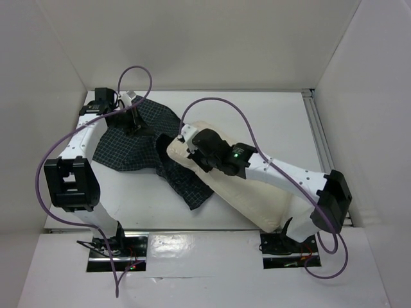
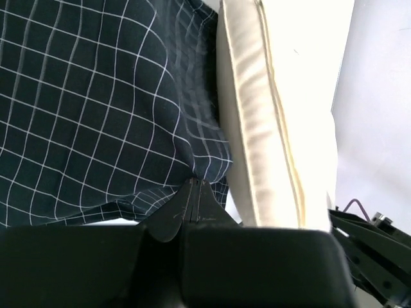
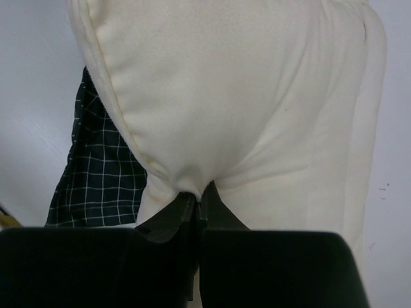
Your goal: Put the pillow into the pillowcase
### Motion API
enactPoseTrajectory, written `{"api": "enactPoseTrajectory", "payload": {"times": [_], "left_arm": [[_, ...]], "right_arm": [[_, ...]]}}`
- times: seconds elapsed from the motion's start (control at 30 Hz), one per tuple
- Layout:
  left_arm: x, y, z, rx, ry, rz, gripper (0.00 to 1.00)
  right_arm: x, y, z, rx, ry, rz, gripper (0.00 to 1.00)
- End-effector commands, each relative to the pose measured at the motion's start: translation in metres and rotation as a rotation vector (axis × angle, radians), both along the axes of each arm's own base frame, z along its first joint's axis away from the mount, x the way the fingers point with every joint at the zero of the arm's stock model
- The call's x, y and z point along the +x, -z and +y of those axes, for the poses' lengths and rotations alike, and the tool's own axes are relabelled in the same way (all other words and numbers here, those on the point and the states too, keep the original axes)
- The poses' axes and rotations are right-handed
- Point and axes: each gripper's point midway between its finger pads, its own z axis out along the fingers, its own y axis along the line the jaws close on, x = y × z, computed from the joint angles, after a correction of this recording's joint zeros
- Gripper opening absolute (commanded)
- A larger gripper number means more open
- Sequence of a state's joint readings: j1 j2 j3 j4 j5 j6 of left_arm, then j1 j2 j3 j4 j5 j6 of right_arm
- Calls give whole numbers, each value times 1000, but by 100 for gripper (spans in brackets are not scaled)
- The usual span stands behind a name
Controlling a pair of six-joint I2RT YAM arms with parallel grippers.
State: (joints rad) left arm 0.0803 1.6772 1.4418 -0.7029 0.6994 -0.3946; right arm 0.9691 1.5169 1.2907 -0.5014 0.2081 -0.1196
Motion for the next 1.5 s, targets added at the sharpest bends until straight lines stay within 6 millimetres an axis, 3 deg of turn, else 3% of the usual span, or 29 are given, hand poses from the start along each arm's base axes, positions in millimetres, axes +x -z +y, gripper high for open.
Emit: {"api": "enactPoseTrajectory", "payload": {"times": [0.0, 0.1, 0.23, 0.3, 0.47, 0.7, 0.8, 0.87, 1.0, 1.03, 1.1, 1.3, 1.47], "left_arm": [[-6, -10, -1, -8, 22, -38, 0], [-2, -6, 1, -4, 10, -30, 0], [4, -2, 1, -13, -3, -22, 0], [7, -2, 0, -18, -10, -17, 0], [9, -6, 1, -17, -10, -28, 0], [12, -12, 1, -16, -10, -46, 0], [8, -15, 1, -15, -10, -55, 0], [5, -17, -1, -24, -4, -57, 0], [-12, -15, -5, -45, 10, -42, 0], [-16, -18, -6, -45, 10, -51, 0], [-22, -15, -6, -42, 15, -40, 0], [-34, -13, -4, -13, 35, -42, 0], [-43, -21, -8, -30, 47, -64, 0]], "right_arm": [[-3, -89, -1, 250, 22, -150, 0], [-25, -112, -16, 290, -15, -120, 0], [-57, -112, -12, 276, -129, -1, 0], [-73, -91, -7, 221, -177, 92, 0], [-99, -75, 4, 167, -253, 160, 0], [-107, -39, 1, 72, -257, 239, 0], [-91, -34, -4, 43, -198, 174, 0], [-75, -38, 3, 57, -182, 98, 0], [-41, -27, 17, -28, -126, 11, 0], [-34, -13, 19, -72, -104, 14, 0], [-20, -9, 13, -121, -49, -37, 0], [-5, -3, 13, -124, 38, -81, 0], [6, 19, 21, -137, 118, -65, 0]]}}
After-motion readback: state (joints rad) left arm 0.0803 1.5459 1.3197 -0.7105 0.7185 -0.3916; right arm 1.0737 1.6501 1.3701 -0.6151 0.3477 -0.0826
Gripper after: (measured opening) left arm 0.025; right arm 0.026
